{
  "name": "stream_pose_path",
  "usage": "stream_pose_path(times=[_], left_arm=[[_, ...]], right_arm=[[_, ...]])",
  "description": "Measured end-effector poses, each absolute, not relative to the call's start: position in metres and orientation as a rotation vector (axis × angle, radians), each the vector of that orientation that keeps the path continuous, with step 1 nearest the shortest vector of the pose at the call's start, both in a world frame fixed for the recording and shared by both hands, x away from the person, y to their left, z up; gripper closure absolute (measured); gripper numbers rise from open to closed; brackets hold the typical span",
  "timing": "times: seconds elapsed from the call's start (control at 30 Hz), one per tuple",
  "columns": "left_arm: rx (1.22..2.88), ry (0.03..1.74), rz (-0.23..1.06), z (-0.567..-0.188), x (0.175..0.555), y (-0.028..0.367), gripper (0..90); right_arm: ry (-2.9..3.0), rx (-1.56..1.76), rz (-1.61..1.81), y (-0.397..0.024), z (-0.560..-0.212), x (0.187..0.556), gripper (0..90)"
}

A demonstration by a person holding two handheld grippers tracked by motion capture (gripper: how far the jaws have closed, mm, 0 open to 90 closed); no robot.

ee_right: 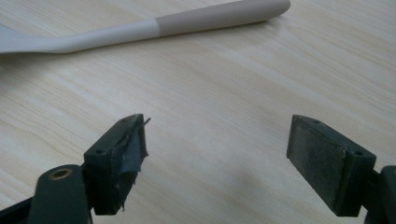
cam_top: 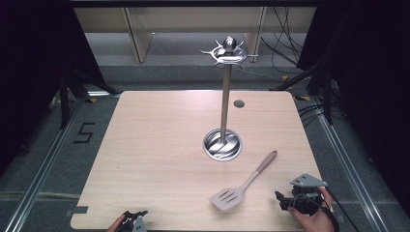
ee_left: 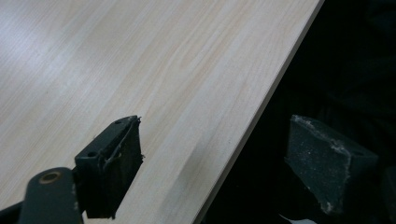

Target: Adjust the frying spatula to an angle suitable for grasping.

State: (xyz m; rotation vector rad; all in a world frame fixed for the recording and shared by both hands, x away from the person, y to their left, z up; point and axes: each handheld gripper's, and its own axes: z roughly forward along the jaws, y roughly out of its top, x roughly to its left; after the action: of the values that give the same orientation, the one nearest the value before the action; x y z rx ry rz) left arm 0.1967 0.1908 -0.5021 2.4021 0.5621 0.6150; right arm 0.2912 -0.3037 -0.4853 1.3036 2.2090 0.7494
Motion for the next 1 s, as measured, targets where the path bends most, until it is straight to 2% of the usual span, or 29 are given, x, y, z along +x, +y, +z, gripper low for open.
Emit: stream_pose_path(times=[0.37,1.0], left_arm=[[2.404,0.565,0.615,-0.503,0.197,0.19,17.6],[2.395,0.576,0.596,-0.504,0.198,0.191,17.7]], right_arm=[[2.212,1.345,0.759,-0.301,-0.484,0.295,20.8],[2.263,1.439,0.811,-0.274,-0.474,0.34,20.9]])
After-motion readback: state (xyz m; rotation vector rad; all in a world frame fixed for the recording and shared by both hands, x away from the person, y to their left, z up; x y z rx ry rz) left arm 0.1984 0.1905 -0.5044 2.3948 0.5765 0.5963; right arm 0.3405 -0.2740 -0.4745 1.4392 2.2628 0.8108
